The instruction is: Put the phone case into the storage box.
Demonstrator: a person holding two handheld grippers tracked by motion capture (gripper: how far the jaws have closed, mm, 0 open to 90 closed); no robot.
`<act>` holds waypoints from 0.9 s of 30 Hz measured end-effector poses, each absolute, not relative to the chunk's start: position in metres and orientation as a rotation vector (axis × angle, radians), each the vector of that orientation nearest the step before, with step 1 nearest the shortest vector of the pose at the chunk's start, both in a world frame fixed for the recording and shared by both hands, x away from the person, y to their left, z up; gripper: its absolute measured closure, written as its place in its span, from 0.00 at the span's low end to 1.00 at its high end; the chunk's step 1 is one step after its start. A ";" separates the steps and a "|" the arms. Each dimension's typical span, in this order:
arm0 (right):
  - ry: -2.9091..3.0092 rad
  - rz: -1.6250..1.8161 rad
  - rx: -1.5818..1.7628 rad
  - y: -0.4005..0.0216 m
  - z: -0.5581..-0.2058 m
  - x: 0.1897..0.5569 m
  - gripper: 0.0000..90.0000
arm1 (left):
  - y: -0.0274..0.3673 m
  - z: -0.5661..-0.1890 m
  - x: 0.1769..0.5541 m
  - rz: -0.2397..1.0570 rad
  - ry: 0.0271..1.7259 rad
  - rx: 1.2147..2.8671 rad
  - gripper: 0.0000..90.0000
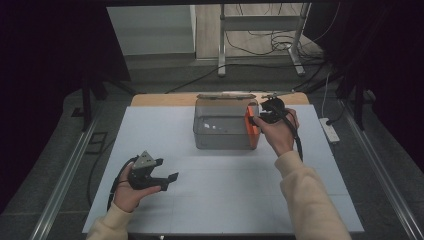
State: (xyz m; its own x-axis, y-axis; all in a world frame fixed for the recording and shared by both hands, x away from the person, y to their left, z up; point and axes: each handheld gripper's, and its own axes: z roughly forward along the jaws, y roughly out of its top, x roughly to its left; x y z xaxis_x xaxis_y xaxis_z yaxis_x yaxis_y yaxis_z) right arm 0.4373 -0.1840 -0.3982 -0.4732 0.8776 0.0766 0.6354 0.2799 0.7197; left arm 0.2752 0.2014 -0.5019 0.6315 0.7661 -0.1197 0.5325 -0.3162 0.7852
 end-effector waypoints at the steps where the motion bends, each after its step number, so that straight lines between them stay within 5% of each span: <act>1: 2.236 1.034 1.348 -0.187 -0.399 0.433 0.50 | 0.202 -0.502 0.276 0.353 1.025 1.996 0.21; 27: 2.295 1.239 1.190 -0.250 -0.432 0.357 0.49 | 0.201 -0.503 0.277 0.376 1.036 1.982 0.21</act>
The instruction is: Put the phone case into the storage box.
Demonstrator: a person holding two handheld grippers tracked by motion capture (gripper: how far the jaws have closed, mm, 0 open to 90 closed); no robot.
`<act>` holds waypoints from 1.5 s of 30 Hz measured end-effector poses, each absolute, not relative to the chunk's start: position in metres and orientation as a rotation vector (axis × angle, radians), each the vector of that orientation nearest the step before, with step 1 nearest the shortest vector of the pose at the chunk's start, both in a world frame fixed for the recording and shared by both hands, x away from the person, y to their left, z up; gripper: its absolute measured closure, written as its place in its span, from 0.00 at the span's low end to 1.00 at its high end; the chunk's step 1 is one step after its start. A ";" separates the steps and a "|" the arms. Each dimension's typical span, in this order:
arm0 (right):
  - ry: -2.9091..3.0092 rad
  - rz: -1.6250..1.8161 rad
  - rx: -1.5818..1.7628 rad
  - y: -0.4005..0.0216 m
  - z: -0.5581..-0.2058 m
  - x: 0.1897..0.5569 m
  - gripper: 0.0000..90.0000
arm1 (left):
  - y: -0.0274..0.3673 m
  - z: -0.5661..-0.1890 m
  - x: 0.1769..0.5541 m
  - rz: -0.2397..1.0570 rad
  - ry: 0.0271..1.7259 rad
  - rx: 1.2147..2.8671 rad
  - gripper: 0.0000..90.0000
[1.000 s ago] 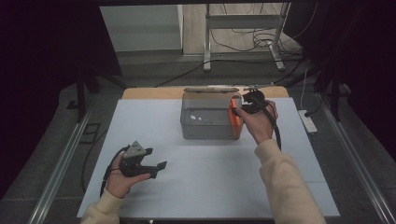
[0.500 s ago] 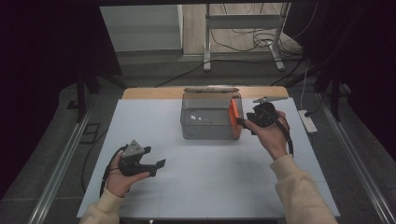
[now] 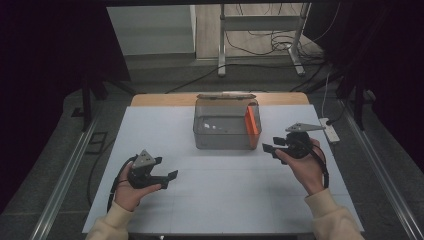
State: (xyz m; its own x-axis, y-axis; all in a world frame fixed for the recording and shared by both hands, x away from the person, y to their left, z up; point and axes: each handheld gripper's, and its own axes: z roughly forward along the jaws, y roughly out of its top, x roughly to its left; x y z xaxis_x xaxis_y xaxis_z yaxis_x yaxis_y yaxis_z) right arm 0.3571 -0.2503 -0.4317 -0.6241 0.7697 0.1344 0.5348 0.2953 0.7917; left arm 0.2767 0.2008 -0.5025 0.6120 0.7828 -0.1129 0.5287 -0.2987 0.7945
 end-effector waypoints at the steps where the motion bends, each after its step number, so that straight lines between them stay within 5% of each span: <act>1: 2.297 1.247 1.176 -0.254 -0.436 0.352 0.49 | 0.200 -0.503 0.277 0.377 1.036 1.983 0.21; 23: 2.266 1.325 1.113 -0.291 -0.466 0.303 0.49 | 0.199 -0.504 0.277 0.376 1.028 1.995 0.21; 45: 2.226 1.395 1.109 -0.319 -0.491 0.291 0.48 | 0.197 -0.505 0.275 0.368 1.026 2.005 0.21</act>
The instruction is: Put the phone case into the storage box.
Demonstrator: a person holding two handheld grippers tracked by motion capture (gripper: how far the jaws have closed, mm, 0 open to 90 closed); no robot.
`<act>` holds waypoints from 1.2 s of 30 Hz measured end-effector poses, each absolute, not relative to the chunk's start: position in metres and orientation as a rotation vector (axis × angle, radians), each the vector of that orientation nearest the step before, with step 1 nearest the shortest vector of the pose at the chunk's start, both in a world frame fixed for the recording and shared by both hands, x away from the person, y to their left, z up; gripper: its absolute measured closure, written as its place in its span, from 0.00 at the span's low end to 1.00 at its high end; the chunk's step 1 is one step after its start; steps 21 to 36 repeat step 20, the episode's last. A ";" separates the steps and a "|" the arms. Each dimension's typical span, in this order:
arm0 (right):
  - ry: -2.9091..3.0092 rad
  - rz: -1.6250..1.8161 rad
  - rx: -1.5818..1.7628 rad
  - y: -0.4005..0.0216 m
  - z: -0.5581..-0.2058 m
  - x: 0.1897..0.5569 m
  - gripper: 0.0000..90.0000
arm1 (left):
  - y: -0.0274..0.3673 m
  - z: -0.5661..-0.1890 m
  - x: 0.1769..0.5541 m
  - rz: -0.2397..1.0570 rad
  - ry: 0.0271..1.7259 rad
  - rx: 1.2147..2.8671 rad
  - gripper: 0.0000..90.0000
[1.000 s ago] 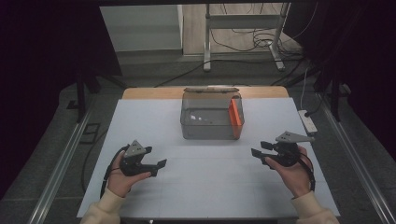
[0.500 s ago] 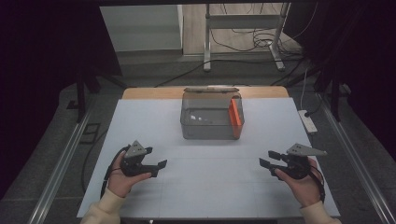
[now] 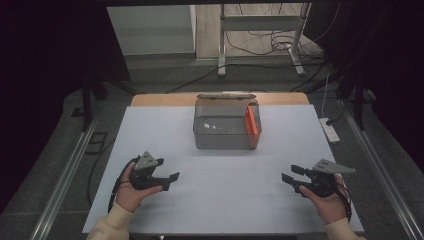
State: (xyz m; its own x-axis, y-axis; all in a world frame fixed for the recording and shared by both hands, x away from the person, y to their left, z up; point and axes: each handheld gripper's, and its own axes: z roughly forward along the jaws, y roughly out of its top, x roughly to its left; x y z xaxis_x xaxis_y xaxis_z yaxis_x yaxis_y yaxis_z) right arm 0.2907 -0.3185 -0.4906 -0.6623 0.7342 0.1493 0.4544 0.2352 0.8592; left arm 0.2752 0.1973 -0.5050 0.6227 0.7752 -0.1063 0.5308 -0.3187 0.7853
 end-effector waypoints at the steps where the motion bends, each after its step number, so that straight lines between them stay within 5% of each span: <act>1: 2.232 1.395 1.110 -0.318 -0.492 0.292 0.48 | 0.197 -0.505 0.275 0.368 1.026 2.004 0.21; 36: 2.227 1.421 1.074 -0.321 -0.494 0.293 0.47 | 0.197 -0.507 0.275 0.364 1.033 2.012 0.21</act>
